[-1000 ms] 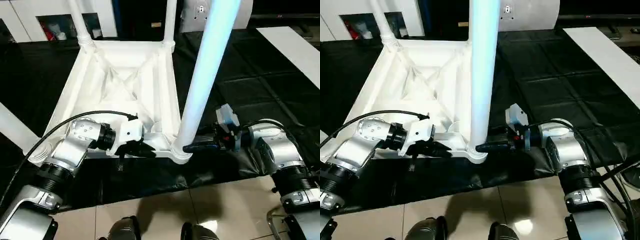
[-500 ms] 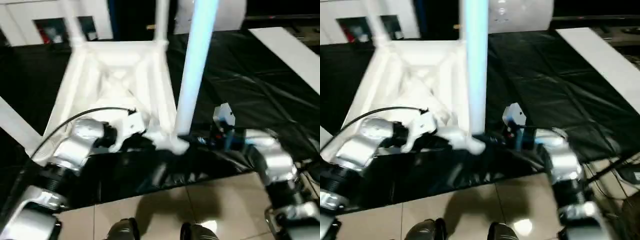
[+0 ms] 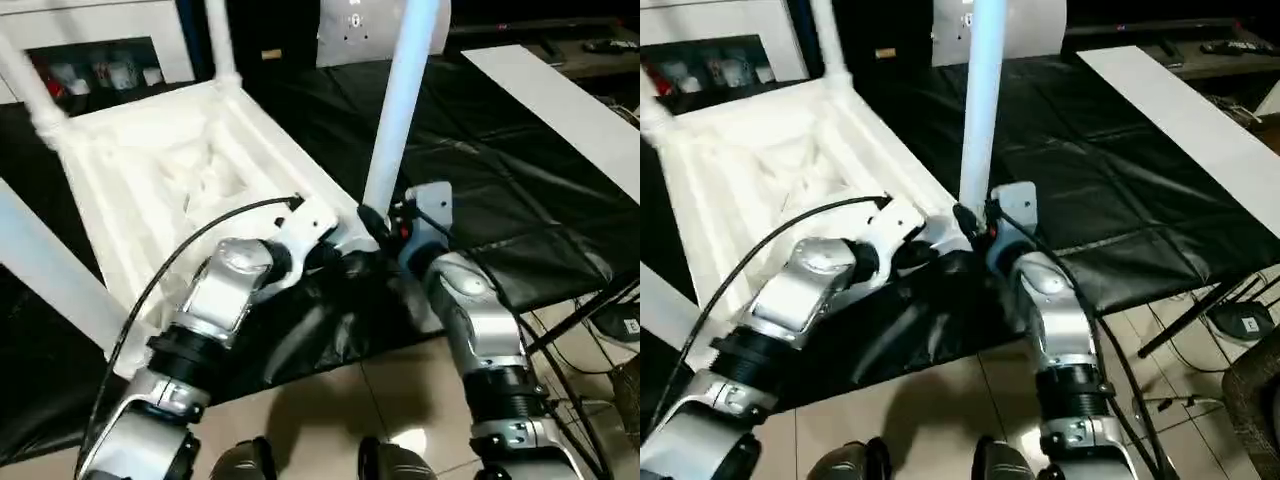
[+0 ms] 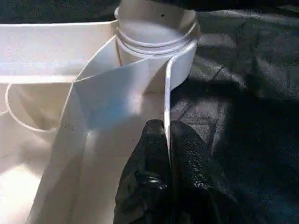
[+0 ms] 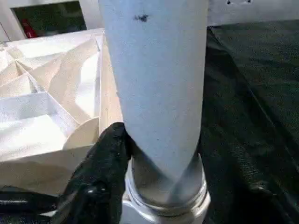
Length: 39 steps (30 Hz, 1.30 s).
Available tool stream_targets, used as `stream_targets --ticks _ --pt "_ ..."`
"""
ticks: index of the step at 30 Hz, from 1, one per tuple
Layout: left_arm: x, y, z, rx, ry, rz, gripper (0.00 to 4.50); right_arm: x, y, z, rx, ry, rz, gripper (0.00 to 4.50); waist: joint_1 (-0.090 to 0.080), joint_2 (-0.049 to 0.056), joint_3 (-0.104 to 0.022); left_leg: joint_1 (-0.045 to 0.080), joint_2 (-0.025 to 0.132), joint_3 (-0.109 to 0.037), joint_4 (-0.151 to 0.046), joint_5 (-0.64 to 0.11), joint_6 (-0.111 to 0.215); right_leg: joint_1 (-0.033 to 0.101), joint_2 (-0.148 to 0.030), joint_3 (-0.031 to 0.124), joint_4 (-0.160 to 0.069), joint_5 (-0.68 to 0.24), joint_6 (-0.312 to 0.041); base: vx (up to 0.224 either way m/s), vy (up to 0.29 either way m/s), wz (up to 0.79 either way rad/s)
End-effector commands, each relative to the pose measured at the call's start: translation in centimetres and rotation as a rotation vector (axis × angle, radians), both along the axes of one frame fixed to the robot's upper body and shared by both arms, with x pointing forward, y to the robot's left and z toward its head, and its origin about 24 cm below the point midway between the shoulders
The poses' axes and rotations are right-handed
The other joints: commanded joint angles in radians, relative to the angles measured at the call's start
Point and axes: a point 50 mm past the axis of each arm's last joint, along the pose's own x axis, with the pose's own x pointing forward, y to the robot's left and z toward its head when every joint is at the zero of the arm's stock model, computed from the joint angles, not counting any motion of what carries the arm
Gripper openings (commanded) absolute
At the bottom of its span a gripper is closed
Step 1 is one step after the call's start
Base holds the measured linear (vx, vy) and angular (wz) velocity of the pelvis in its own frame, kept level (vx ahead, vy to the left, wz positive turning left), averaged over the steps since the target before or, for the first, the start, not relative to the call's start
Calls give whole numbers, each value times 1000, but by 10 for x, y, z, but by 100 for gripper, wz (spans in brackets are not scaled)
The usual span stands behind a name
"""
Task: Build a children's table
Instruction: Rotate leg to tighten
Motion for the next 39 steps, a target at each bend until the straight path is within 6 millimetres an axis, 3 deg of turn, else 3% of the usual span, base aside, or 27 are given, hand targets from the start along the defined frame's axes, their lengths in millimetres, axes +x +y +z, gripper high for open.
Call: stream_targets --ticks 1,2,3,5,7,8,11,12,15,18,22,25,29,34,39 --pt "2 -17 33 -53 -171 -78 0 -15 38 -10 44 28 286 260 2 0 -71 43 68 -50 -89 -403 -14 24 -69 41 -70 -350 -154 0 0 0" --pt "2 -11 30 -38 -168 -88 0 -14 30 -9 27 9 301 291 4 1 -73 39 68 -47 -86 -367 2 31 -71 42 -63 -293 -175 0 0 0" --pt "2 -11 30 -38 -168 -88 0 -14 30 -9 27 9 301 291 4 -2 -74 36 66 -42 -82 -339 21 33 -72 42 -60 -268 -189 0 0 0" --pt "0 -2 27 -26 -170 -128 0 -13 16 -8 1 -13 318 311 7 -9 -75 32 65 -39 -77 -298 48 37 -74 43 -59 -265 -202 0 0 0" --pt "-3 3 25 -33 -166 -165 0 -10 5 -3 -19 -53 332 339 15 -7 -79 36 66 -34 -70 -245 70 37 -76 43 -56 -243 -213 34 -25 2" --pt "-5 6 24 -48 -167 -204 0 -8 -3 2 -19 -81 347 339 16 -13 -80 34 65 -33 -68 -229 78 38 -76 42 -57 -233 -215 0 0 0" --pt "-10 15 19 -42 -152 -279 0 -4 -18 10 -47 -119 398 353 17 -14 -86 27 64 -32 -60 -157 114 47 -73 40 -38 -145 -242 0 0 0" --pt "-12 20 16 -21 -146 -309 0 -4 -23 12 -63 -121 439 376 17 -14 -87 24 61 -29 -55 -133 131 45 -70 41 -32 -104 -256 0 0 0" --pt "-17 32 13 -1 -113 -406 0 -7 -36 17 -128 -121 614 376 24 -12 -85 27 65 -27 -53 -125 153 44 -66 37 -25 -88 -276 0 0 0" --pt "-19 39 13 13 -87 -469 0 -11 -45 22 -143 -99 731 376 37 -8 -83 33 73 -26 -55 -148 141 38 -62 34 -25 -137 -275 0 0 0" --pt "-24 50 12 70 -32 -591 0 -16 -53 22 -210 -43 926 376 41 -10 -78 34 74 -28 -58 -210 107 35 -68 36 -34 -232 -262 0 0 0" --pt "-25 52 12 78 -20 -621 0 -16 -54 22 -210 -17 968 376 43 -10 -76 37 77 -29 -63 -242 80 32 -70 39 -41 -285 -251 0 0 0" --pt "-25 55 13 92 3 -678 0 -18 -52 22 -237 32 1088 336 42 -12 -75 36 77 -30 -65 -254 69 29 -71 39 -41 -309 -244 0 0 0" --pt "-23 56 15 90 5 -692 0 -15 -51 23 -248 31 1112 301 46 -13 -78 36 77 -28 -62 -232 67 31 -71 41 -35 -269 -258 0 0 0" --pt "-22 56 16 92 1 -704 0 -14 -49 25 -239 34 1150 257 57 -15 -82 36 76 -23 -54 -175 99 32 -70 40 -27 -193 -276 0 0 0"
